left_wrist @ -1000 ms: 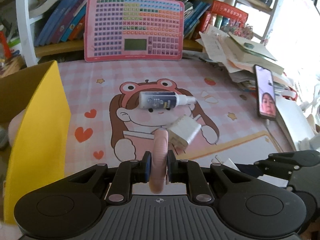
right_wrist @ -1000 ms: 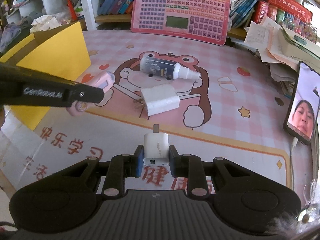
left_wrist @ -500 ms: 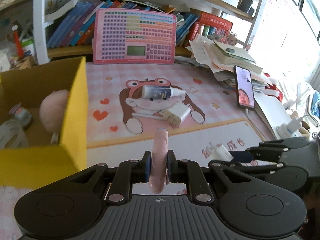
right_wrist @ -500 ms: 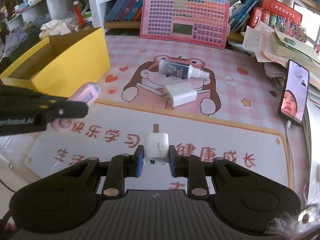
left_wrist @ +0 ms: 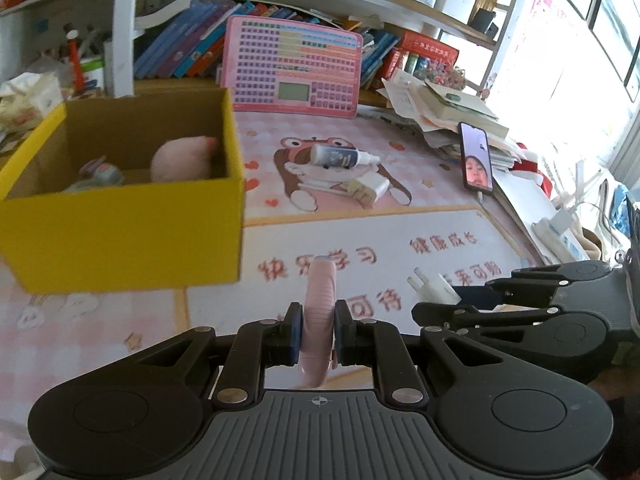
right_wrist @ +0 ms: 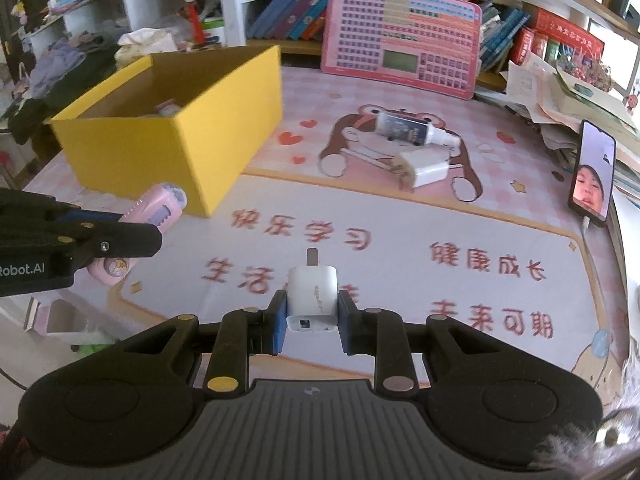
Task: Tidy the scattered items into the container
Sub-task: 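Carry the pink eraser and white charger with both tools to the yellow box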
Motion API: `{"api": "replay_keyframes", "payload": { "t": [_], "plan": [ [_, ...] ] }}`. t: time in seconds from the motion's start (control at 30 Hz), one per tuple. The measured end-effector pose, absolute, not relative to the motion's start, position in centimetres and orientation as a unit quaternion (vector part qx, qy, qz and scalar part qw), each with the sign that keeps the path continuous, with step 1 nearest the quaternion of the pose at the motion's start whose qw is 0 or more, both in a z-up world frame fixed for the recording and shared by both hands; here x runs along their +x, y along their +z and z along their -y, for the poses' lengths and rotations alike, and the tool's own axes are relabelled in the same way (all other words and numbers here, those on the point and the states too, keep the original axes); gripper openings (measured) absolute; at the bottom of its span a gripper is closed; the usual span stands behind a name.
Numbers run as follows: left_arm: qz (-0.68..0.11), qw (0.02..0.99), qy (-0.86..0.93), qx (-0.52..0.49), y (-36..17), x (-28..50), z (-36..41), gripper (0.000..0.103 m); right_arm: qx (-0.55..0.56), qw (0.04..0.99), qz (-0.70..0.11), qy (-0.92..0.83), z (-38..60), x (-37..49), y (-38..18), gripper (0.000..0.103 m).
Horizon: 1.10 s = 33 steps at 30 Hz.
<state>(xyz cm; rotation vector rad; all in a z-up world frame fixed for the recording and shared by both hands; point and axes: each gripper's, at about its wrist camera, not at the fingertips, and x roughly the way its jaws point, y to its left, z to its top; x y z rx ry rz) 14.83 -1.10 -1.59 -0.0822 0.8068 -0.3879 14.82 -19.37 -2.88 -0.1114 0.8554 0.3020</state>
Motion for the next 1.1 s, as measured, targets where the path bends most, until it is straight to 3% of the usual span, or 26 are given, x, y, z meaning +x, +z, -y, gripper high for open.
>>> {"api": "replay_keyframes", "payload": {
  "t": [1.1],
  "plan": [
    [-0.374, 0.913, -0.143, -0.078, -1.8, 8.4, -11.0, 0.015, -0.087, 0.893, -0.394, 0.199, 6.8, 9.3, -2.7, 0.024]
  ]
}}
